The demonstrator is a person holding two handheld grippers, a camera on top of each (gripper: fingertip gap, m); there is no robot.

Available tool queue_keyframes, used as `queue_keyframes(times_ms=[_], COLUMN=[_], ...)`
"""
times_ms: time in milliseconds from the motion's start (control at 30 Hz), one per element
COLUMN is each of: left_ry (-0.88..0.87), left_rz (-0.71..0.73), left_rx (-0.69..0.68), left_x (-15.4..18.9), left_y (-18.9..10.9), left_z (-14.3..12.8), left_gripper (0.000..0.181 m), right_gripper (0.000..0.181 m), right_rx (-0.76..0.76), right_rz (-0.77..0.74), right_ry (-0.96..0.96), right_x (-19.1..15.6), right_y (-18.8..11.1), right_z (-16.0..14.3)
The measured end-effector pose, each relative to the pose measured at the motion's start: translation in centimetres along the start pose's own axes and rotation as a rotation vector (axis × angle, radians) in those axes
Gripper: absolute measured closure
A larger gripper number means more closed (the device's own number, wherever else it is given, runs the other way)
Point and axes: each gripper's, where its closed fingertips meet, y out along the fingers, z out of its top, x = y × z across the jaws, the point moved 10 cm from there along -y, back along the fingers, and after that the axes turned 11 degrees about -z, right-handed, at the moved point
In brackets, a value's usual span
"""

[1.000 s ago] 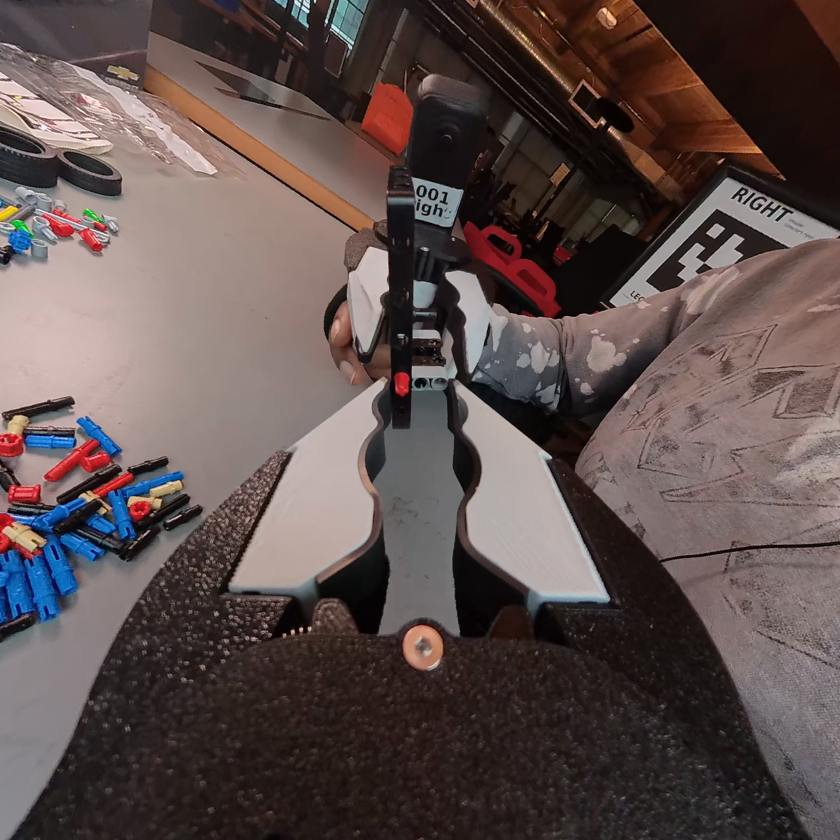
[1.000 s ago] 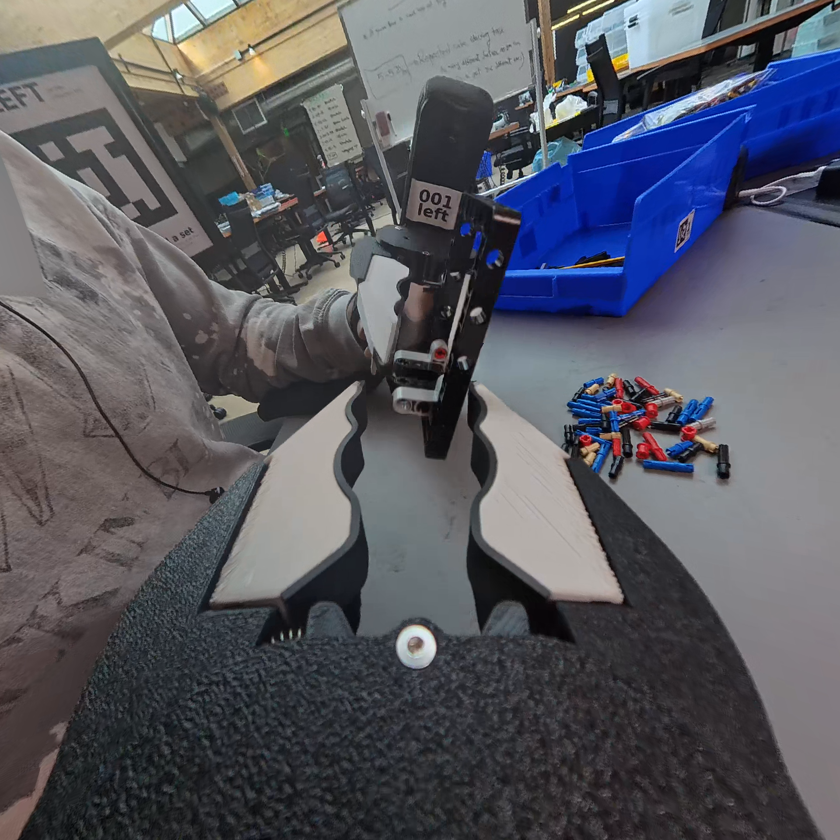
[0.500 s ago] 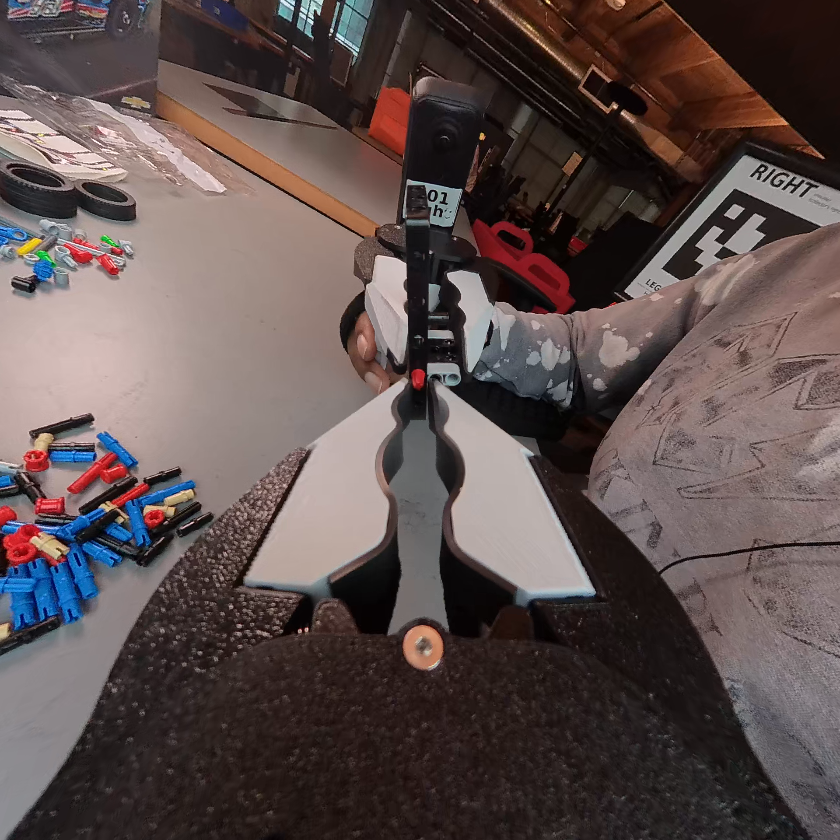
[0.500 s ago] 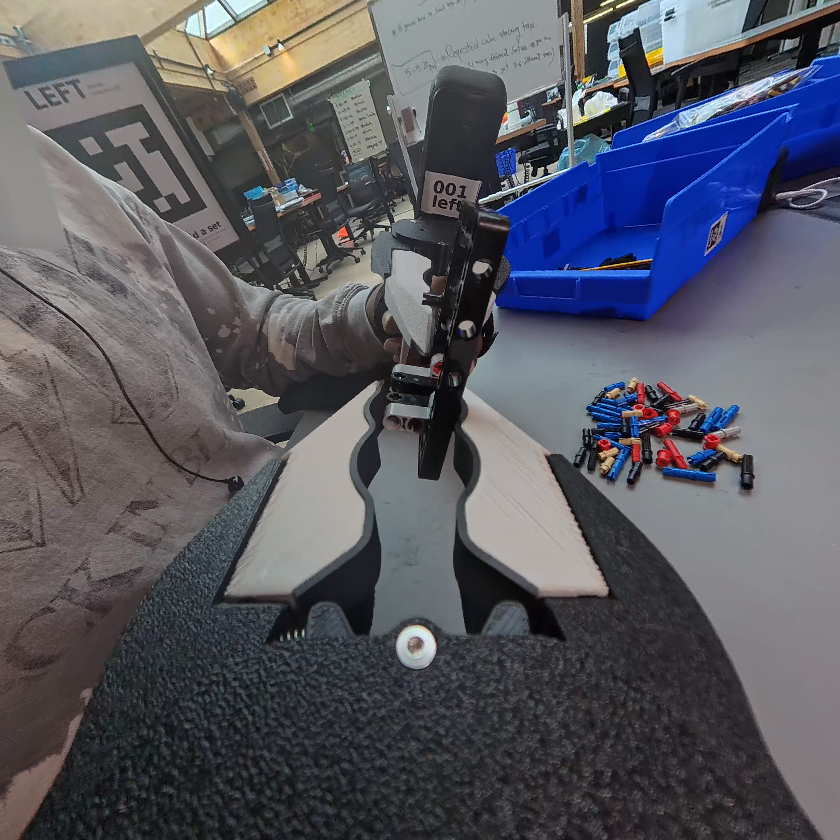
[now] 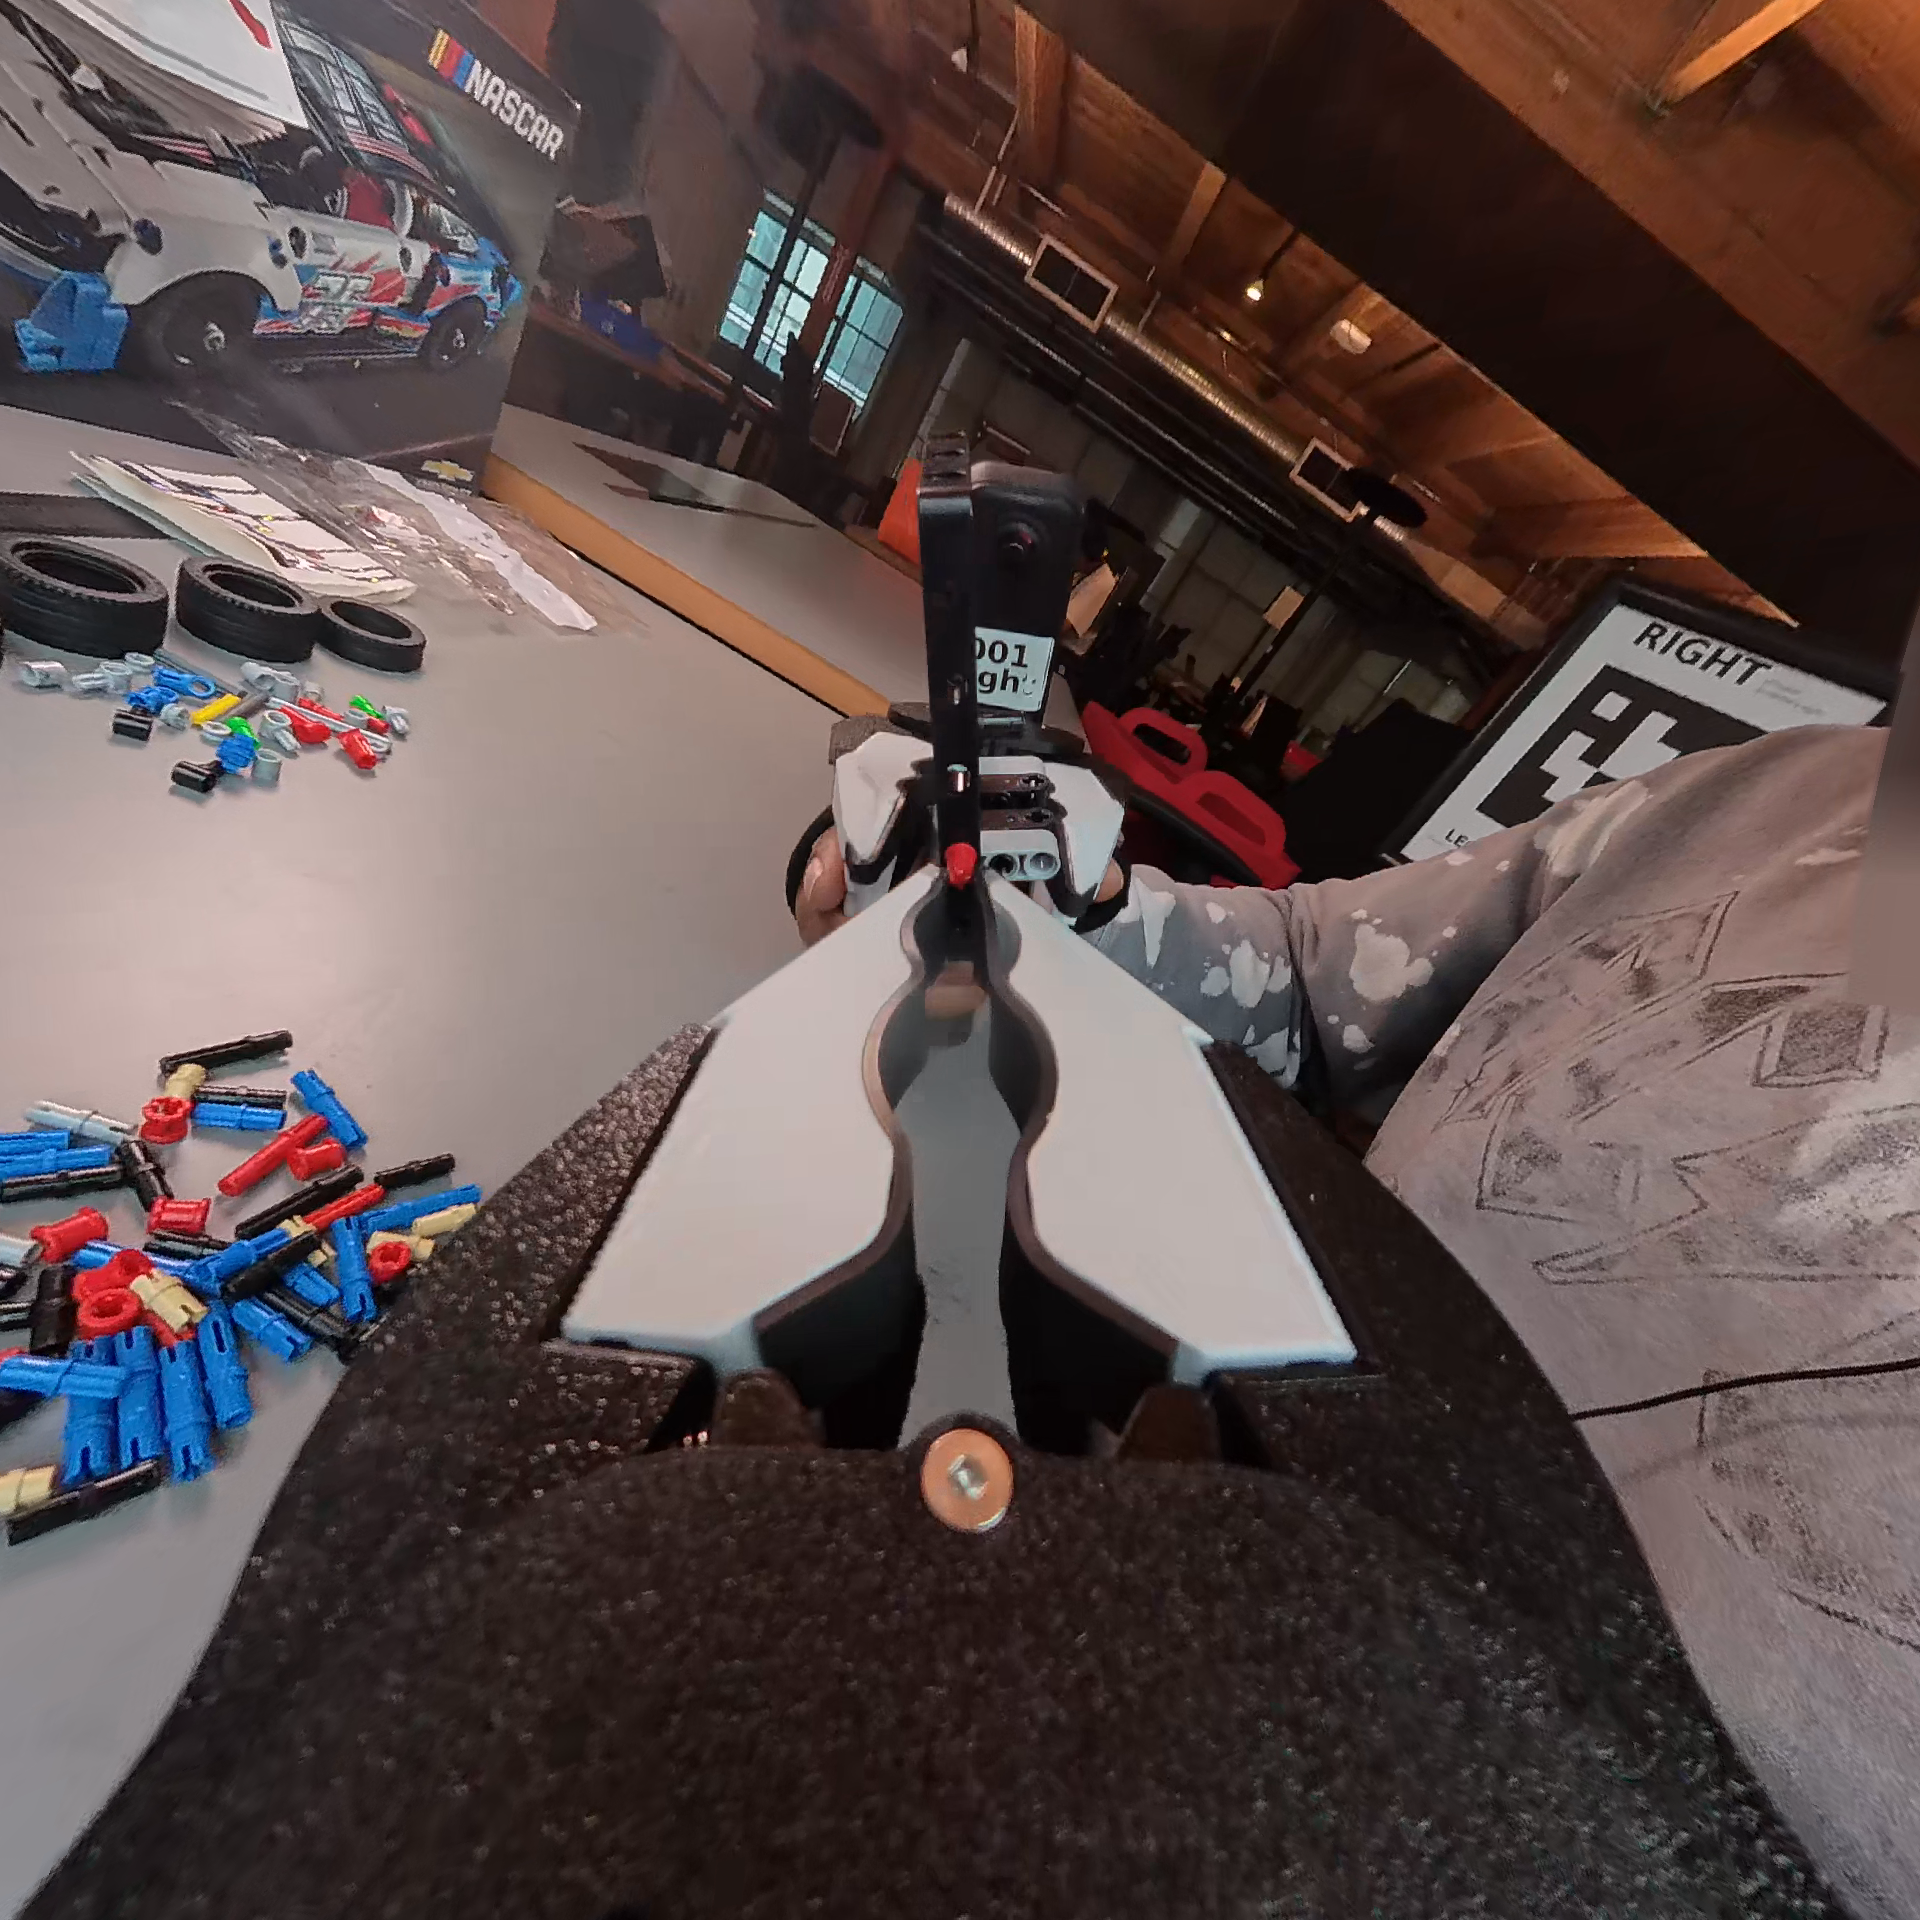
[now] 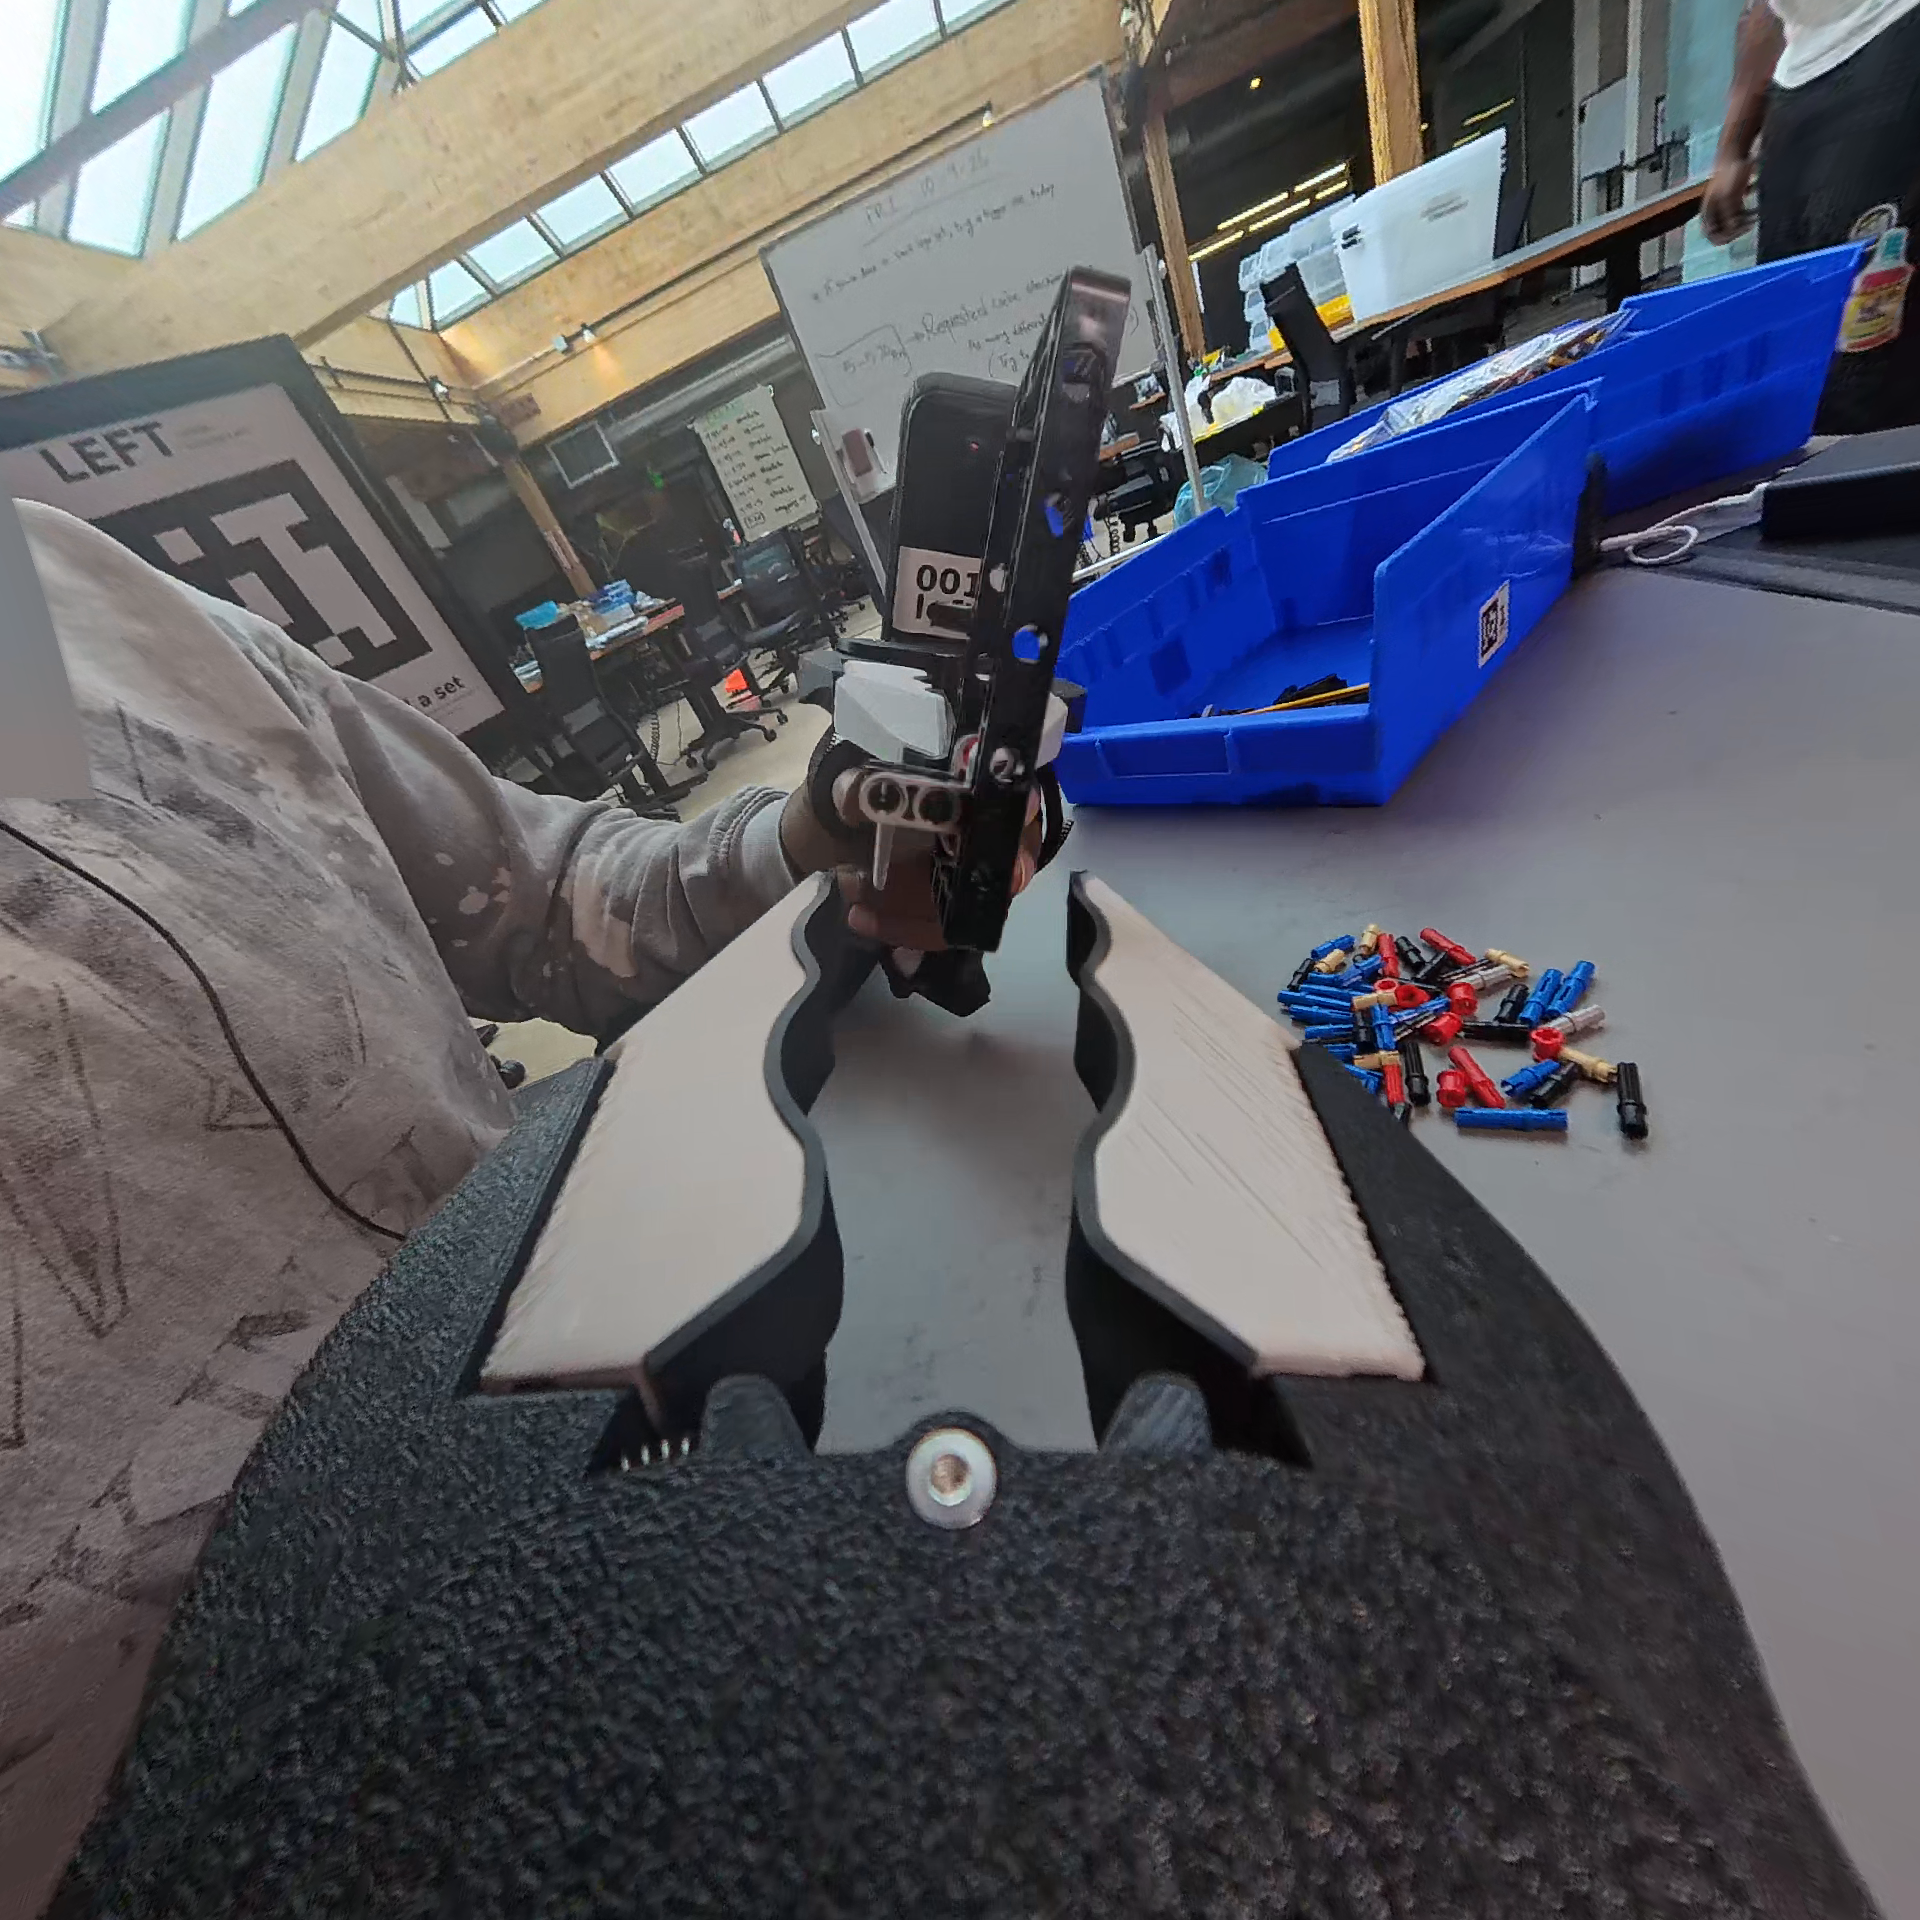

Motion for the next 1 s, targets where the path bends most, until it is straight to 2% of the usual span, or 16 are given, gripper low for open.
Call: queue_keyframes(times_ms=[100,200,267,533,900,933,967,1000], left_ry=[0.005,0.005,-0.002,-0.044,-0.032,-0.032,-0.04,-0.05], left_rz=[-0.007,-0.011,-0.018,-0.004,0.017,0.016,0.023,0.042], left_rx=[0.009,-0.002,0.0,0.049,0.084,0.101,0.151,0.218], left_x=[0.0,0.1,0.1,0.4,0.7,0.7,0.6,0.4], left_y=[0.1,0.7,0.7,0.9,0.6,0.4,-0.7,-2.4], left_z=[0.0,-0.2,-0.2,0.5,1.3,1.4,1.7,2.2], left_gripper=[0.179,0.179,0.179,0.18,0.181,0.181,0.181,0.181], right_gripper=[0.14,0.162,0.17,0.175,0.175,0.172,0.176,0.174], right_rx=[0.008,0.056,0.08,0.189,0.197,0.219,0.38,0.45], right_rz=[-0.018,-0.019,-0.03,-0.011,-0.008,-0.018,-0.043,-0.078], right_ry=[0.011,0.009,0.002,0.163,0.131,0.14,0.244,0.279], right_x=[-0.3,-1.0,-1.1,-1.0,-0.8,-0.6,0.8,2.3], right_y=[1.0,2.1,2.2,2.3,2.7,2.5,0.5,-1.9], right_z=[-0.3,-0.4,-0.3,-0.2,0.8,1.0,2.1,3.3])
